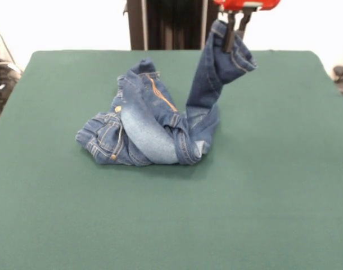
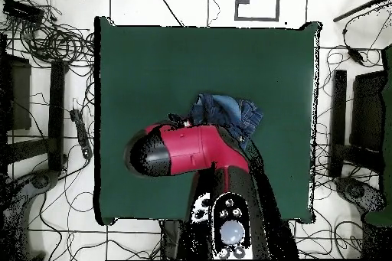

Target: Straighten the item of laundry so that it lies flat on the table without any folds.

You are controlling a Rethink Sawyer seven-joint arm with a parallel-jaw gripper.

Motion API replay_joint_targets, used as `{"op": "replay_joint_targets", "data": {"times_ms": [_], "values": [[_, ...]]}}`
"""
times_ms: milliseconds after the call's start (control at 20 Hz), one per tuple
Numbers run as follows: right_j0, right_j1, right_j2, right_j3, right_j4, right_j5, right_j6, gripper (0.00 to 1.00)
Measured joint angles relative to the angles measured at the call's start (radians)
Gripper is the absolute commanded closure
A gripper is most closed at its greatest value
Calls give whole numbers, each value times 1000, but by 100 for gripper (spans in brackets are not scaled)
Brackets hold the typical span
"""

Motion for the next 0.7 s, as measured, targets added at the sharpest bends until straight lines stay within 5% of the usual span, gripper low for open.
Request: {"op": "replay_joint_targets", "data": {"times_ms": [700], "values": [[95, 9, -85, 7, 45, -20, 10, 100]]}}
